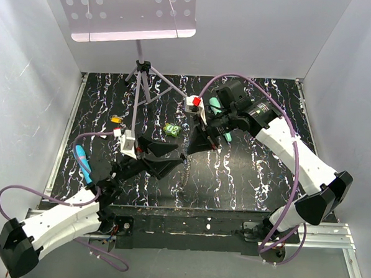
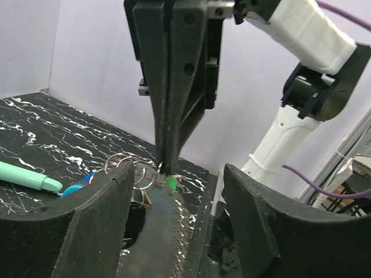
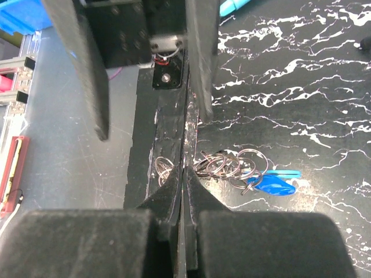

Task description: Put the keys on the keyring

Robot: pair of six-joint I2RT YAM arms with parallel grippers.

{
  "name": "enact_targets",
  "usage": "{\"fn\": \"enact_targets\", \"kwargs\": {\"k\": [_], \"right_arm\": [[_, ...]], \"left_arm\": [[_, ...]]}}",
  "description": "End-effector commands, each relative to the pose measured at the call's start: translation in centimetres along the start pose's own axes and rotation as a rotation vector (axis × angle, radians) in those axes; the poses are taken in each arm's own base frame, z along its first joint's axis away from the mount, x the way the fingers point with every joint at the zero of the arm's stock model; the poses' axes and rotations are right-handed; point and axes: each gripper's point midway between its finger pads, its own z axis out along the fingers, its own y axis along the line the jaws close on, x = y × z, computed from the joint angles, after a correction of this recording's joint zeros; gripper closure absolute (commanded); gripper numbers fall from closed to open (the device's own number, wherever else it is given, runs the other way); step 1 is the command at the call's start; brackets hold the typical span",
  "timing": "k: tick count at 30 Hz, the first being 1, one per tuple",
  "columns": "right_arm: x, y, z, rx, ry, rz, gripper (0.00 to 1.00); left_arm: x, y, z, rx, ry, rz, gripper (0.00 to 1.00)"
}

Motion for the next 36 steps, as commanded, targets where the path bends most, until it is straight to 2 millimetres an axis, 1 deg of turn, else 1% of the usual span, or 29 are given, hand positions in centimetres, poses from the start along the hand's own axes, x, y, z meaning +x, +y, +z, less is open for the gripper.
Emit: {"fn": "enact_targets", "kwargs": {"k": [1,3,5,8,11,13,14,17,20,23,25,30,34,36], "right_arm": [[-0.1,1.2,-0.7,-0.030,0.024,-0.081,0.99],[0.4,1.5,-1.0,-0.045,0.047,-0.098,0.99],[1.0,1.9,-1.2,-0.064,0.073,-0.114,0.99],[1.4,2.6,-1.4,-0.094,0.103,-0.116,0.99],[2.0,3.1,-1.3,-0.128,0.124,-0.100,0.99],[2.3,3.2,-1.1,-0.143,0.128,-0.086,0.99],[2.4,3.3,-1.1,-0.149,0.130,-0.080,0.99],[2.5,3.5,-1.0,-0.166,0.131,-0.068,0.99],[2.4,3.6,-0.9,-0.177,0.127,-0.057,0.99],[2.3,3.6,-0.8,-0.187,0.122,-0.044,0.99],[2.3,3.4,-0.6,-0.191,0.124,-0.024,0.99],[2.2,3.2,-0.4,-0.193,0.128,-0.002,0.99],[2.1,3.0,-0.3,-0.190,0.130,0.008,0.99],[2.2,2.8,-0.2,-0.188,0.134,0.014,0.99]], "left_arm": [[0.0,-0.9,-1.1,-0.018,0.110,0.034,0.33],[0.0,-1.4,-1.7,-0.018,0.162,0.043,0.27],[0.6,-1.8,-2.0,-0.011,0.243,0.032,0.23],[1.7,-2.5,-2.0,0.022,0.374,-0.017,0.21],[1.8,-3.3,-1.5,0.078,0.453,-0.067,0.19],[2.0,-3.6,-1.1,0.117,0.486,-0.099,0.06],[2.0,-3.6,-1.0,0.129,0.494,-0.121,0.03],[2.1,-3.7,-0.8,0.175,0.495,-0.167,0.03],[1.8,-3.3,-0.5,0.185,0.481,-0.200,0.06],[1.5,-2.7,0.0,0.178,0.484,-0.263,0.14],[1.4,-2.5,0.3,0.182,0.492,-0.304,0.21],[2.3,-2.0,0.4,0.157,0.540,-0.357,0.34],[2.6,-1.5,0.2,0.122,0.575,-0.348,0.38],[2.5,-1.6,0.2,0.122,0.584,-0.337,0.42]]}}
